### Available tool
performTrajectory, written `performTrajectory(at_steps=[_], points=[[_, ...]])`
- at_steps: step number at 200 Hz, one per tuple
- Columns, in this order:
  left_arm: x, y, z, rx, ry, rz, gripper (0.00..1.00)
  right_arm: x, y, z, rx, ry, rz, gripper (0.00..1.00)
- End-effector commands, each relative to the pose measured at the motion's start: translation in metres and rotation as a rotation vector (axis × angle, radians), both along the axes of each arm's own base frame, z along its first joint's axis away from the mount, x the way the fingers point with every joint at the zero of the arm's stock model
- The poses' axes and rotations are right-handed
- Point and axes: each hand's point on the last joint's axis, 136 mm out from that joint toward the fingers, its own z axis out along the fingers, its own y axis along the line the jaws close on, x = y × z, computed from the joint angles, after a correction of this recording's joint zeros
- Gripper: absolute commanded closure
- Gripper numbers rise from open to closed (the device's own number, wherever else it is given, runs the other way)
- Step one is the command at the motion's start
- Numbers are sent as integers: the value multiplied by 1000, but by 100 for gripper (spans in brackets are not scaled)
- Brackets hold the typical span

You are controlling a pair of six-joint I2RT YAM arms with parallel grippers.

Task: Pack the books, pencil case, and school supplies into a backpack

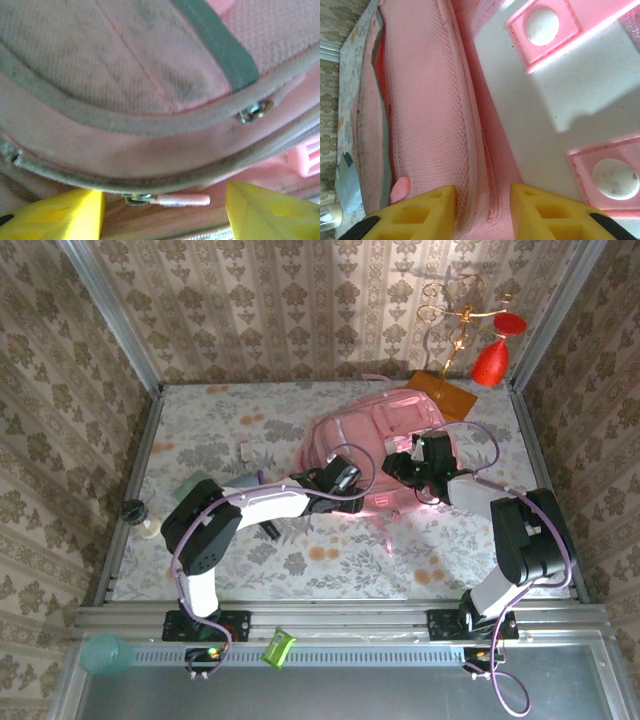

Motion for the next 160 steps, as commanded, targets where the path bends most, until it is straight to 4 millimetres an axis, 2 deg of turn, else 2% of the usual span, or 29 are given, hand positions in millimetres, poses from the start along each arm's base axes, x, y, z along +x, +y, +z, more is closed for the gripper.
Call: performTrajectory(at_steps=[1,19,40,83,120,160], points=[[3,1,-10,13,20,65,33,-36,-4,-41,-23,168,-21,66],[4,-3,-13,36,22,68,32,-42,-2,-40,-25,168,-16,66],[4,4,-23,120,-1,89,33,-46,-1,-40,-26,168,-13,66],[3,23,-36,230,-22,111,50,-50,-7,-44,-64,174,-14,67],[-6,15,-39,228,7,72,65,-47,-7,-45,-64,174,-15,67],[-2,15,-33,234,-11,65,76,-47,-6,-46,-63,178,-5,67]])
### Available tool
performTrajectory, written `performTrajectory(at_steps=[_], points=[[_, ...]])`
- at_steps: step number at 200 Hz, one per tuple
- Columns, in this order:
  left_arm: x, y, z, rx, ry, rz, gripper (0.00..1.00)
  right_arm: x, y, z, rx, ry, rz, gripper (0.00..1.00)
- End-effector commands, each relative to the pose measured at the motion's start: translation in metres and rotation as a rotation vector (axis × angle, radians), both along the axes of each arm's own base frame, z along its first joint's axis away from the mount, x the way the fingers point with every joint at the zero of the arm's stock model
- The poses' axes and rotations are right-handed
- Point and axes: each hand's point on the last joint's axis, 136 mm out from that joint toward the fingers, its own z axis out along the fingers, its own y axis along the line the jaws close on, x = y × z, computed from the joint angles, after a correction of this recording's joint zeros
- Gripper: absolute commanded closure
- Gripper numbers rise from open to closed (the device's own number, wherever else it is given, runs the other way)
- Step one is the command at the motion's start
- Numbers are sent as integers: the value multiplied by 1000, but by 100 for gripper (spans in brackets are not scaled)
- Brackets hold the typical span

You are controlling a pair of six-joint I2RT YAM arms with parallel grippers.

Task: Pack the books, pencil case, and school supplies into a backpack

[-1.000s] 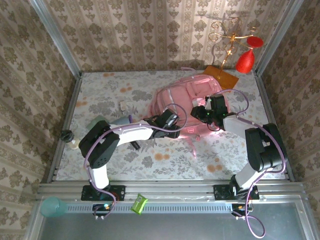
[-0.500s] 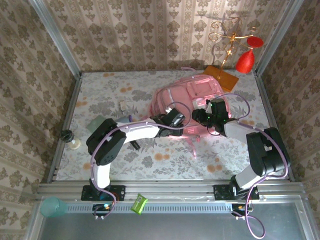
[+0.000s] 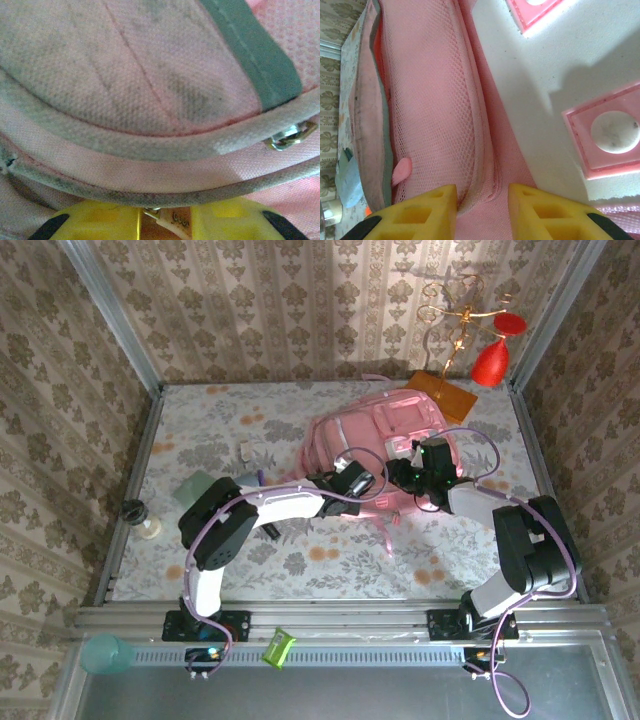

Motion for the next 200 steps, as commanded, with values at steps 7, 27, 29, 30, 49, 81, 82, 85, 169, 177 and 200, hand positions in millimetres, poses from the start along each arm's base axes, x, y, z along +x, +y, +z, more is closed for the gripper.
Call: performTrajectory(at_steps=[7,27,29,30,49,81,82,85,169,177,200], points=[[-5,14,-18,84,37,3,78,-33,-9,-44,-64,182,3,67],[-6,14,-25,48,60,28,82,-34,-9,-44,-69,183,3,67],[-6,14,-26,42,65,32,82,-33,-9,-44,-67,183,2,67],[-6,14,-27,39,67,33,82,-34,-9,-44,-67,183,3,67],[-10,13,-37,-22,109,71,78,-34,-9,-44,-68,185,7,67],[-8,16,-46,-51,118,133,73,-38,-9,-46,-65,187,8,67],[-8,17,-46,-50,119,135,73,-38,-9,-46,-64,188,9,67],[-8,17,-47,-49,117,140,73,-39,-9,-46,-63,187,10,67],[-1,18,-41,-40,52,143,100,-41,-18,-60,-86,218,-21,67],[-1,20,-36,-41,38,139,100,-40,-21,-61,-95,222,-32,67],[-1,25,-15,-36,-5,95,100,-39,-31,-62,-114,224,-62,67]])
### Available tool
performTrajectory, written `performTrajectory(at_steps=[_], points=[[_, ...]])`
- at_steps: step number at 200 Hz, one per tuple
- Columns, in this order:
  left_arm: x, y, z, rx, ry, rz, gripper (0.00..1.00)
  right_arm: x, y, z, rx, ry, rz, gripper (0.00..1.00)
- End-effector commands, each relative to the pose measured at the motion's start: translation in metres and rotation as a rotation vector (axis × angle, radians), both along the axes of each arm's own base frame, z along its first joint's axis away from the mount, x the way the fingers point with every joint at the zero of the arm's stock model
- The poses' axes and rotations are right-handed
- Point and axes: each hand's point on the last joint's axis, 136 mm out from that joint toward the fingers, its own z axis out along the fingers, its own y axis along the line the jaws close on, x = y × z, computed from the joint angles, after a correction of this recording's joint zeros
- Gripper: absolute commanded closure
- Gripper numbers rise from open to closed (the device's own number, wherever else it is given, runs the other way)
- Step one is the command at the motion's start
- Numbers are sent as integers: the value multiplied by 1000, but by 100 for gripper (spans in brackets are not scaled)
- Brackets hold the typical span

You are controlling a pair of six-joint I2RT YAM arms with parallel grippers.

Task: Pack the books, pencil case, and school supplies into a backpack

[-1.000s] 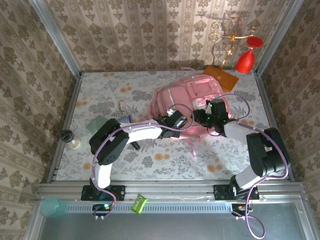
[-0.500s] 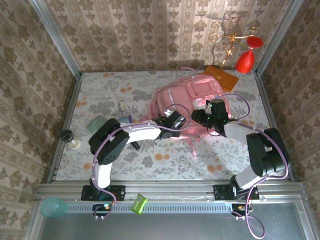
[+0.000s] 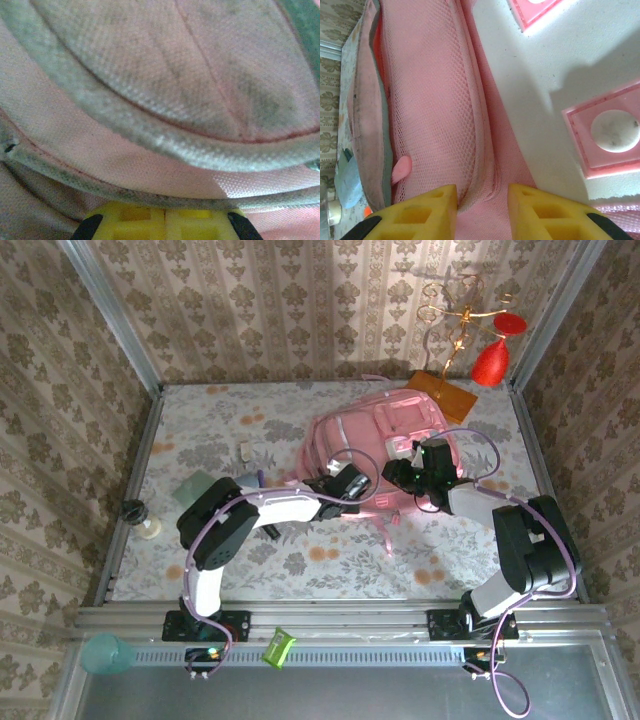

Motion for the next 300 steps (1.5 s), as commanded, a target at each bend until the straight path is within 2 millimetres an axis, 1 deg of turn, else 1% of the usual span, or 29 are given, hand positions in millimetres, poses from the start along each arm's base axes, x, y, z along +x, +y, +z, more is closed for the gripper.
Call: performTrajectory(at_steps=[1,28,51,60,82,96,133,144,157,161,175,188,200,204,207,223,245,257,279,300], points=[[-6,25,-7,91,1,-21,100,-41,-26,-60,-110,232,-51,67],[-3,32,17,99,-29,-97,100,-42,-39,-62,-169,244,-84,67],[4,43,29,107,-32,-132,100,-45,-49,-66,-202,266,-122,69],[7,48,30,127,-32,-146,100,-46,-52,-67,-201,273,-132,69],[11,62,25,170,-7,-174,100,-44,-55,-67,-183,278,-157,70],[10,70,23,192,13,-191,100,-44,-56,-67,-182,281,-166,71],[11,89,30,215,29,-229,100,-44,-58,-66,-177,279,-183,71],[10,90,34,200,35,-252,100,-43,-58,-66,-176,276,-181,71],[7,82,43,153,29,-297,100,-39,-58,-59,-187,240,-159,70],[4,79,45,131,32,-313,100,-36,-57,-53,-191,219,-145,69],[-4,64,57,41,38,-363,100,-29,-46,-32,-196,136,-65,65],[-10,57,64,-15,45,-391,100,-26,-32,-8,-231,45,28,61],[-15,53,71,-41,47,-419,100,-30,-14,12,-312,-46,126,58],[-16,54,72,-44,47,-423,100,-32,-7,14,-342,-71,161,58],[-16,53,73,-49,47,-430,100,-33,-1,26,-362,-121,183,57],[-20,53,82,-94,50,-456,100,-44,24,43,-449,-254,288,56],[-25,49,97,-182,50,-504,100,-60,54,55,-430,-396,429,54],[-27,47,100,-212,58,-530,100,-66,65,61,-441,-468,482,53],[-30,44,105,-230,65,-572,100,-78,82,69,-470,-566,592,52],[-31,42,114,-243,53,-596,100,-80,92,68,-545,-599,659,52]])
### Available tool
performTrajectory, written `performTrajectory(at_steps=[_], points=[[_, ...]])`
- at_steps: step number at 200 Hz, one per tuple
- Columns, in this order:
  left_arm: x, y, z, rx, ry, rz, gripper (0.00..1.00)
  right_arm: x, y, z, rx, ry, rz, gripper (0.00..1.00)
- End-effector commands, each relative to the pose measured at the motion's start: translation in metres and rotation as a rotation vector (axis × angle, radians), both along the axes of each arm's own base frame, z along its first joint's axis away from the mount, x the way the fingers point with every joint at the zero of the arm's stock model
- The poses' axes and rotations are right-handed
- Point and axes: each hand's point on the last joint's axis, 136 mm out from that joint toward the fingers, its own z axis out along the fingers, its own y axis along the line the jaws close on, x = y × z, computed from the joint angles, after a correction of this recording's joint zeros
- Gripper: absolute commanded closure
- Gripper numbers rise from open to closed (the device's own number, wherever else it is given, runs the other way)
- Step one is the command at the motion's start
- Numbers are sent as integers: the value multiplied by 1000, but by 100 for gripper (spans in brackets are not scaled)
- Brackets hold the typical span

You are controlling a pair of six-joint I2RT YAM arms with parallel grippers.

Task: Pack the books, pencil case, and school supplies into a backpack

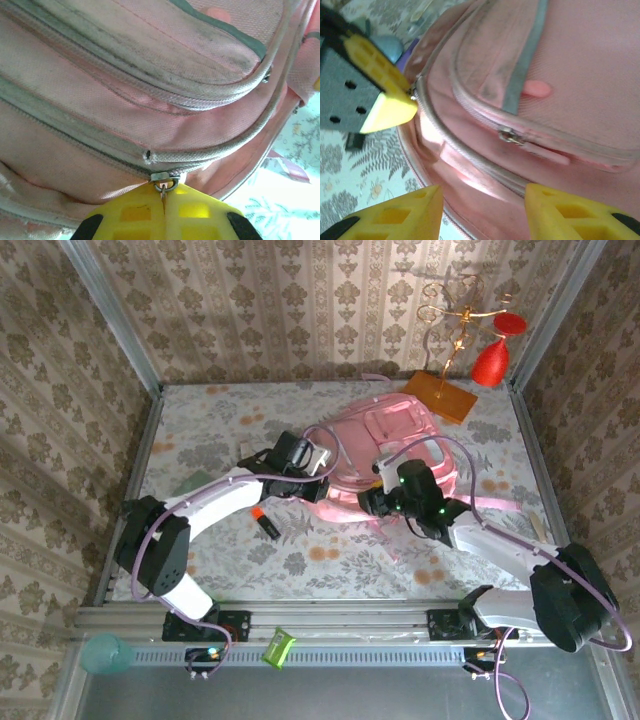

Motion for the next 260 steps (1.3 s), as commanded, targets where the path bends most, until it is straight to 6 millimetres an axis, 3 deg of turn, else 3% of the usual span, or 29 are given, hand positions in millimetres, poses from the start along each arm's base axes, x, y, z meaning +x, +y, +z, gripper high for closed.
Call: performTrajectory(at_steps=[1,50,119,155,215,260], points=[[-10,-9,30,-78,-23,-92,100,1,14,12,-94,-131,111,52],[-12,-10,37,-85,-30,-109,100,7,34,-2,-220,-162,182,55],[-16,-12,42,-99,-29,-124,100,23,46,-18,-340,-211,177,58],[-18,-9,42,-86,-27,-125,100,33,38,-19,-374,-277,121,68],[-19,-1,41,-48,-21,-102,100,37,15,-3,-429,-351,26,100],[-7,25,37,103,-88,-43,100,31,-17,2,-476,-320,-95,100]])
